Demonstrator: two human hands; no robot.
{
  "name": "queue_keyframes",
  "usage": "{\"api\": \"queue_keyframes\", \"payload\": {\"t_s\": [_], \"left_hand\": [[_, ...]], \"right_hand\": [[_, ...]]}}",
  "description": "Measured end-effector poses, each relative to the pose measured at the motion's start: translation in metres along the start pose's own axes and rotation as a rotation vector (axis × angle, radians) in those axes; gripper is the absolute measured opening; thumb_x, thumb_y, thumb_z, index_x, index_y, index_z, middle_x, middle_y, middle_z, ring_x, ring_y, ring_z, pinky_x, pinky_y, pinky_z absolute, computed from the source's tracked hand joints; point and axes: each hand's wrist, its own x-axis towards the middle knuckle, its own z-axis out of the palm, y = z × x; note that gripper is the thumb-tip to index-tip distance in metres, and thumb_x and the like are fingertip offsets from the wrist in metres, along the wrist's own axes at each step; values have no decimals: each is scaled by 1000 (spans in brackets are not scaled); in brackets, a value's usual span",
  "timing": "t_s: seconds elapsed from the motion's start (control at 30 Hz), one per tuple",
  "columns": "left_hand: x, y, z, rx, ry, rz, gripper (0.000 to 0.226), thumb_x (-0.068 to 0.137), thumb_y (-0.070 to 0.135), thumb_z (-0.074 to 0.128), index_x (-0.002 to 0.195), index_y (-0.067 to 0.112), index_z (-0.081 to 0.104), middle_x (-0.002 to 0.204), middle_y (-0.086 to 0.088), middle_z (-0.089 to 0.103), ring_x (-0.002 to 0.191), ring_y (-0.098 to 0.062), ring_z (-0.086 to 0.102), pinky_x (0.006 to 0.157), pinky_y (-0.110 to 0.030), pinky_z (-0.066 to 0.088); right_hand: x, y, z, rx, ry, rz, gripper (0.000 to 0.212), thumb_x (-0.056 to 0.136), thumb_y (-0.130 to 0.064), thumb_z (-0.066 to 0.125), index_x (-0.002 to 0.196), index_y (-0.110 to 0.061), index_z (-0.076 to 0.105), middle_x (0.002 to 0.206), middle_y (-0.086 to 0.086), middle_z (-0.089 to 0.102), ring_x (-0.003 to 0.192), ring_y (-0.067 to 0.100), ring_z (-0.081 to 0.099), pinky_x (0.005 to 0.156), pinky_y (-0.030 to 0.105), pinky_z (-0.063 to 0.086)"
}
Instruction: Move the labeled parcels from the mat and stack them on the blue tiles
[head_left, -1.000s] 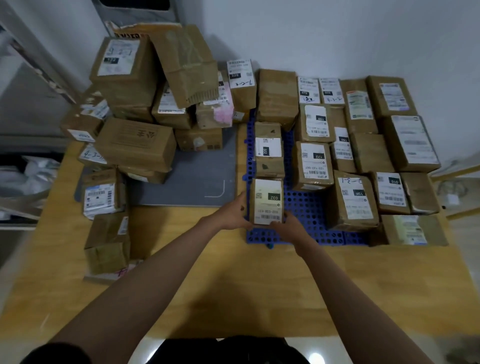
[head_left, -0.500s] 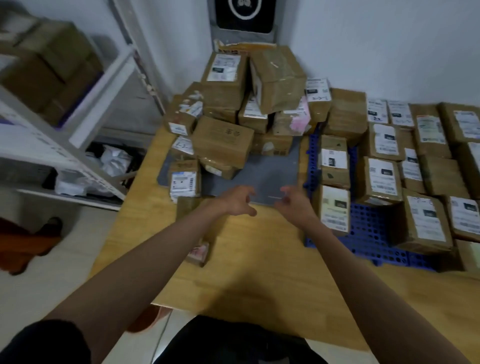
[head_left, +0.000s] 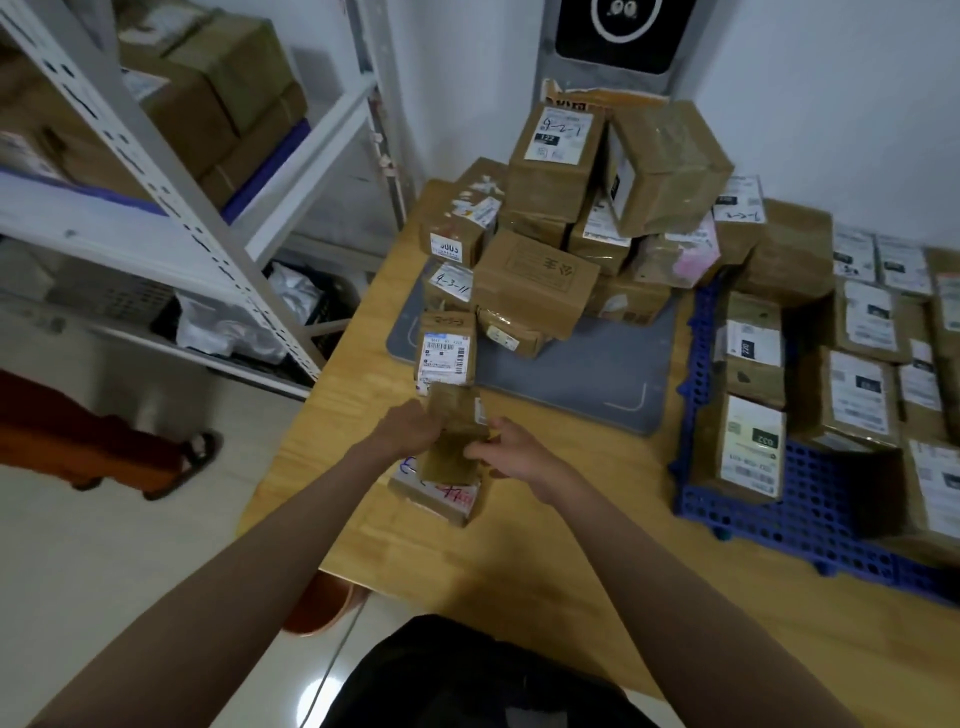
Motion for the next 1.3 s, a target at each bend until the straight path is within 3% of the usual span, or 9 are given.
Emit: {"api": "queue_keyframes", "payload": {"t_s": [0.23,0.3,0.43,0.57,0.73,0.83,1.0,1.17,1.3], "left_hand": [[-16,13,12,-197,35,153,38,102,38,33,99,12,61,106,-12,61,97,-29,58,81,-36,45],[-22,18,17,-225,15,198,40,101,38,34,101,10,63,109,-13,60,98,-29,57,83,-37,45],[-30,27,23,-375,-32,220,45,92,54,41,118,23,60,122,-5,61,109,-24,56,96,-41,45],[-26,25,27,-601,-49,110,92,63,79,63,135,27,41,125,0,58,112,-22,58,98,-45,49],[-16,18,35,-705,-27,47,107,47,65,85,131,21,36,121,-1,60,107,-19,62,93,-38,52],[-17,14,37,-731,-25,49,96,49,60,84,125,22,39,117,0,62,101,-16,63,86,-34,53],[-30,23,43,-647,-34,134,102,49,63,84,130,25,35,118,4,60,104,-14,61,92,-37,52],[-34,37,40,-509,-72,185,99,61,56,84,135,21,29,121,4,55,107,-15,57,76,-22,46],[-21,46,26,-413,-141,269,87,66,62,78,134,17,46,126,3,57,115,-17,57,91,-31,50]], "right_hand": [[-9,3,0,336,115,119,73,73,-57,75,125,-19,41,111,-2,62,100,15,62,70,29,55],[-15,5,-4,395,192,152,77,71,-58,77,124,-17,41,114,2,62,99,18,64,73,35,59],[-29,15,-9,478,349,4,65,74,-32,83,122,-25,40,119,2,59,101,14,61,76,34,58],[-44,26,-10,364,324,-202,60,81,-4,71,129,-29,47,126,6,51,116,21,52,93,40,52],[-55,28,-17,191,305,-402,43,90,1,58,124,-25,64,124,0,58,113,13,55,88,29,53],[-54,28,-18,385,464,-253,23,95,-19,61,118,-16,60,121,2,60,107,17,61,85,39,59],[-53,18,-17,504,325,50,74,72,-66,72,126,-29,37,112,-9,56,98,13,63,80,41,60],[-43,18,-21,496,326,134,83,72,-57,77,135,-31,29,120,0,56,103,20,60,82,44,59],[-41,27,-36,529,356,171,81,77,-54,73,139,-28,28,123,3,55,102,23,60,85,45,56]]}}
